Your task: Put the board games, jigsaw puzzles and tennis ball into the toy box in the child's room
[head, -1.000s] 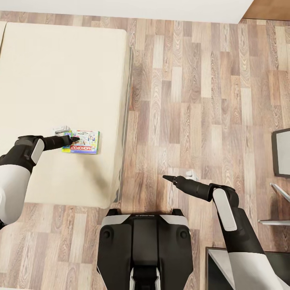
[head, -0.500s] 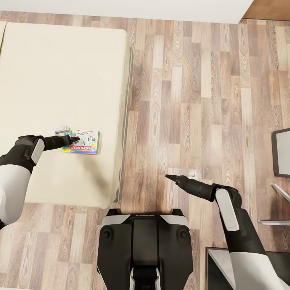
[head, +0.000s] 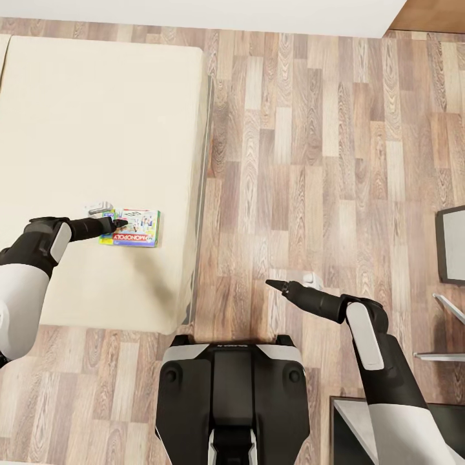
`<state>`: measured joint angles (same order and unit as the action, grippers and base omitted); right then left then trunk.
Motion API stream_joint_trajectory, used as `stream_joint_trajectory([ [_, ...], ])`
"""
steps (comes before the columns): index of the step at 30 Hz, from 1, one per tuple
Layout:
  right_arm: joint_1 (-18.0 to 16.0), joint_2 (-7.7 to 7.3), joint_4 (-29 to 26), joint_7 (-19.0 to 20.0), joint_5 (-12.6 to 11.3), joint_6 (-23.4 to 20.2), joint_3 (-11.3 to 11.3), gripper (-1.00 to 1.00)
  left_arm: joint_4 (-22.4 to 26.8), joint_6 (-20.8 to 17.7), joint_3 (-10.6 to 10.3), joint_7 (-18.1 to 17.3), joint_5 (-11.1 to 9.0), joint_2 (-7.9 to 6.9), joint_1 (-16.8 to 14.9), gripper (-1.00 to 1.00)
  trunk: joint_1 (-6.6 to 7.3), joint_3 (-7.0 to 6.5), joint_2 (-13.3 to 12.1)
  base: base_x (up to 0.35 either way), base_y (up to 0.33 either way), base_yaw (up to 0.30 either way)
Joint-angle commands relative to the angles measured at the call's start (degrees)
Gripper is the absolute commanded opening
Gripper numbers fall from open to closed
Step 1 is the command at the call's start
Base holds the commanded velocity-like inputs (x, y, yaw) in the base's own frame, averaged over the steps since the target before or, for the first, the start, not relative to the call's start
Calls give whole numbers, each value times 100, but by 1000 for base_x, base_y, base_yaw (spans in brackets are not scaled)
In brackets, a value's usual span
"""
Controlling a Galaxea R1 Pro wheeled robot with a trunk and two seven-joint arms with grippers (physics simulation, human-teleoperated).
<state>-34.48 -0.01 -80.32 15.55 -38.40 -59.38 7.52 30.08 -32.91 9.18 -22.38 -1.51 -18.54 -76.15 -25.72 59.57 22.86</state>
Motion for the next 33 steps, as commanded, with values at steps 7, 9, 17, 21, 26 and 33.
stream_joint_trajectory([
  [7,-6,1,-2,57,52,-24,13,100,-230,-57,23,-30,-25,8,2,100,-6,6,6,0,0,0],
  [9,-6,1,-2,57,52,-26,13,100,-230,-57,23,-30,-25,8,2,100,-6,6,6,0,0,0],
  [17,-6,1,-2,55,52,-28,13,100,-230,-57,23,-30,-25,8,0,100,-6,6,6,0,0,0],
  [21,-6,1,-2,54,52,-30,13,100,-230,-57,23,-30,-25,8,2,100,-6,6,6,0,0,0],
  [26,-6,1,-2,57,52,-30,13,100,-230,-56,23,-30,-25,8,2,100,-6,6,6,0,0,0],
  [33,-6,1,-2,55,52,-30,13,100,-230,-57,23,-30,-25,8,3,100,-6,6,6,0,0,-40],
])
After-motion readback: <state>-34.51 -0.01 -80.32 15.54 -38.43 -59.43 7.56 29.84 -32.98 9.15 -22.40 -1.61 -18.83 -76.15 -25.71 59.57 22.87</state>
